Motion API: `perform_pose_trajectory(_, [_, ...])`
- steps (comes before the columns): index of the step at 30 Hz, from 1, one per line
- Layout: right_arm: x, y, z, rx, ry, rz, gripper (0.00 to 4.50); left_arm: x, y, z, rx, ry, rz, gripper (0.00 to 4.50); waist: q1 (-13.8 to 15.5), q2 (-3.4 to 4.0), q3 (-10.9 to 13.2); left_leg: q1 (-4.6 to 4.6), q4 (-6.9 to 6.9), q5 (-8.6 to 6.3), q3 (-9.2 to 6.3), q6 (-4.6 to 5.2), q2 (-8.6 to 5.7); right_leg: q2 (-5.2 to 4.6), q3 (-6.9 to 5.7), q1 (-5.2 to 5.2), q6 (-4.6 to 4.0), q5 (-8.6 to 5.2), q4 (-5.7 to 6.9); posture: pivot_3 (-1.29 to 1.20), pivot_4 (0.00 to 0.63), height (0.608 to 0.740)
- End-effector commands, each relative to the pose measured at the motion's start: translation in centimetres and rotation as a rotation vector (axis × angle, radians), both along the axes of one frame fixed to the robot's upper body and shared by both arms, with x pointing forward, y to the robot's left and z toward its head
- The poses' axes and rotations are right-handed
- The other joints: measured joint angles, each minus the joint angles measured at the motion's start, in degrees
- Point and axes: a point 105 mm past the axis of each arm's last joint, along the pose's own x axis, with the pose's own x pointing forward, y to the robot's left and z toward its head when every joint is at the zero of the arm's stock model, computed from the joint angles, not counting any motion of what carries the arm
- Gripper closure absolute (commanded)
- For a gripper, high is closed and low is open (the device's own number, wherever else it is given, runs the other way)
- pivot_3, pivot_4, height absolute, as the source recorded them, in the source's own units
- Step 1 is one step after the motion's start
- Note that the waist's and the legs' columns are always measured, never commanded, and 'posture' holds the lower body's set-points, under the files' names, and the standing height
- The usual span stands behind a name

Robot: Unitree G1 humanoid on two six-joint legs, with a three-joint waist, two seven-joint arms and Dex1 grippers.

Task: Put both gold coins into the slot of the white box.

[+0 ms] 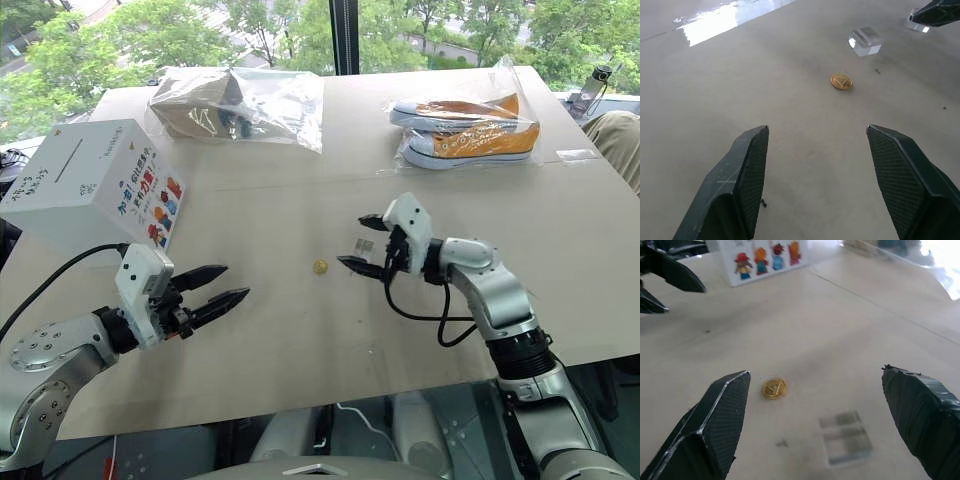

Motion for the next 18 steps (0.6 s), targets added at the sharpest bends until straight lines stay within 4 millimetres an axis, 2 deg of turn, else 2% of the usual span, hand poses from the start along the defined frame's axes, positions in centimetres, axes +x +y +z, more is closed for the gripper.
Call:
perform_pose_trajectory(1, [0.2,2.0,0.1,-0.061,-0.059,0.029,0.02,-0.3,0.5,0.1,0.011,-0.021,0.022,1.34,-0.2,0.00,0.0,0.02,0.00,0.00,0.03,0.00,0.00,-0.01,0.03,0.00,0.00,0.00,0.01,0.00,0.150,0.740])
perform_pose_trajectory(4, [1.1,3.6,-0.9,-0.156,-0.041,0.014,0.02,-0.4,0.9,0.2,0.022,-0.020,0.030,1.34,-0.1,0.01,0.0,0.02,0.01,0.00,0.01,0.00,0.00,0.00,0.01,-0.01,-0.01,0.00,0.01,0.00,0.150,0.740])
perform_pose_trajectory(7, [1.2,5.1,-1.6,-0.223,-0.042,0.041,0.02,-0.4,1.0,0.4,0.028,-0.024,0.032,1.34,-0.1,0.00,0.0,0.02,0.02,0.01,0.01,-0.01,0.00,0.00,0.01,-0.01,-0.02,0.00,0.01,0.00,0.150,0.740])
perform_pose_trajectory(12, [1.2,4.9,-4.3,-0.348,0.011,0.035,0.02,-0.7,1.0,0.5,0.034,-0.028,0.040,1.34,0.2,-0.01,0.0,-0.02,0.00,0.00,-0.04,-0.01,-0.04,-0.08,-0.05,-0.01,-0.02,0.00,-0.02,0.00,0.150,0.740])
perform_pose_trajectory(15, [1.1,4.6,-4.9,-0.391,0.022,0.043,0.87,-0.9,1.2,0.5,0.037,-0.025,0.047,1.34,0.2,-0.03,0.0,-0.02,0.00,0.00,-0.01,0.00,-0.08,-0.12,-0.02,0.01,-0.01,0.01,-0.05,0.00,0.150,0.740])
perform_pose_trajectory(18, [0.9,4.7,-5.2,-0.411,0.032,0.041,2.25,-0.9,1.2,0.4,0.039,-0.022,0.048,1.34,0.2,-0.03,0.0,0.02,0.00,0.00,-0.04,0.00,-0.08,-0.11,-0.04,0.03,-0.02,0.00,-0.03,0.00,0.150,0.740])
